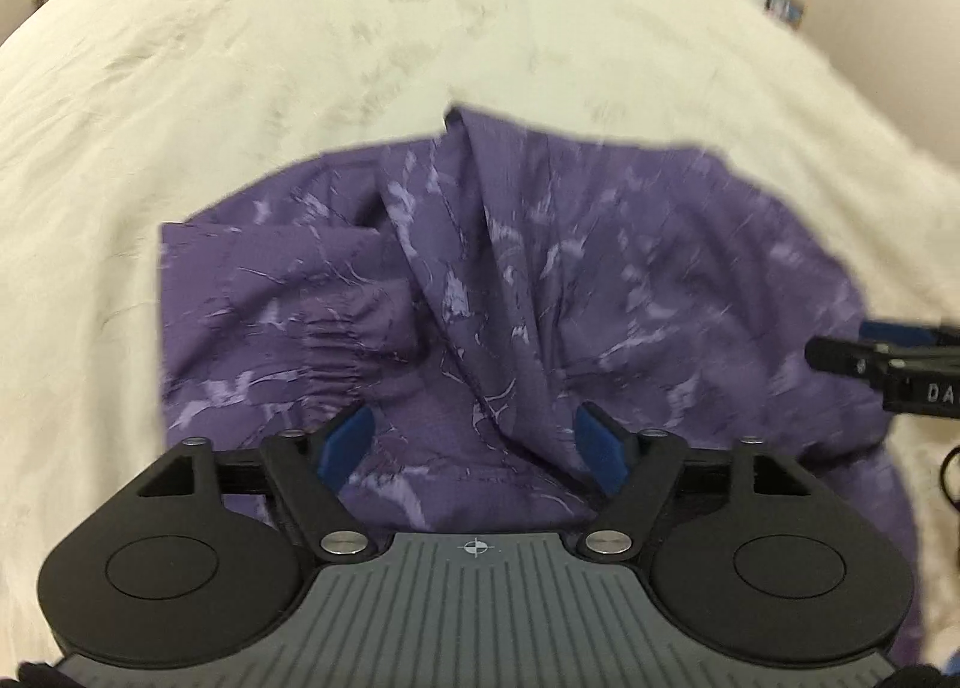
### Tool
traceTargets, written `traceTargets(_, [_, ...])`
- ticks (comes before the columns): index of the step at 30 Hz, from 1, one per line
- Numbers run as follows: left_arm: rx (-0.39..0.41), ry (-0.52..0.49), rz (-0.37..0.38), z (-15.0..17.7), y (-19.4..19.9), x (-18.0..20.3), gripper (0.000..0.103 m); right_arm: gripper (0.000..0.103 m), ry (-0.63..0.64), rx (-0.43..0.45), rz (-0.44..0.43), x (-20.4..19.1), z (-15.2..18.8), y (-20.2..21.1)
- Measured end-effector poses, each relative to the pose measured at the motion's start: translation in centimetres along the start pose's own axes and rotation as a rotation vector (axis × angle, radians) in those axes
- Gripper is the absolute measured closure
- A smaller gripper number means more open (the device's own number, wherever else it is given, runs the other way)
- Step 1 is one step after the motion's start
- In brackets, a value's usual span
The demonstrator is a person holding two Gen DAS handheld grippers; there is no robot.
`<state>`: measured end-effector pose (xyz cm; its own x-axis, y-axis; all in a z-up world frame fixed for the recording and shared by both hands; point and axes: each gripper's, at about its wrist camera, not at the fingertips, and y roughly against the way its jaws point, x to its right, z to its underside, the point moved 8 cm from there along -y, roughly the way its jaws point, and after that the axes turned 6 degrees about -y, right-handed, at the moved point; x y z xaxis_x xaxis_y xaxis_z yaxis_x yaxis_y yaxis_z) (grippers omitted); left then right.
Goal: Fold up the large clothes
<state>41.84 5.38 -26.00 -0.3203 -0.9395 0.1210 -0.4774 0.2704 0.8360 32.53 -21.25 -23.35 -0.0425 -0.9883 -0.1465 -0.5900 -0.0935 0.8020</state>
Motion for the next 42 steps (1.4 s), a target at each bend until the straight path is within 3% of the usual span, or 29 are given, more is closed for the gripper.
traceTargets(4, [0.078,0.038,0.051,0.8,4.6,-1.0,0.001,0.008,-0.059,0.05,-0.035,0.2,1.0,4.4])
traceTargets(8, [0.116,0.046,0.059,2.4,8.4,-1.8,0.0,0.001,-0.084,0.072,-0.037,-0.3,3.0,7.8])
traceTargets(23, [0.186,0.003,0.1,10.0,16.8,-4.3,0.001,0.001,-0.165,-0.018,0.055,-2.1,16.3,13.4])
traceTargets(28, [0.239,0.057,0.039,12.7,19.3,-4.2,0.001,0.001,-0.146,-0.028,0.055,-1.5,19.0,14.8])
traceTargets(32, [0.291,0.041,-0.122,14.4,21.9,-3.1,0.001,0.001,-0.127,-0.007,0.038,-0.8,20.8,16.4])
traceTargets(37, [0.236,-0.041,-0.3,17.0,22.6,-0.7,0.002,0.001,-0.126,0.018,0.016,0.5,23.4,18.5])
traceTargets(39, [0.189,-0.038,-0.314,18.4,22.0,-0.2,0.002,0.001,-0.127,0.013,0.012,1.3,24.5,18.9])
traceTargets(42, [0.129,0.041,-0.278,20.9,21.1,0.1,0.006,0.001,-0.114,-0.002,0.005,2.3,26.1,19.2])
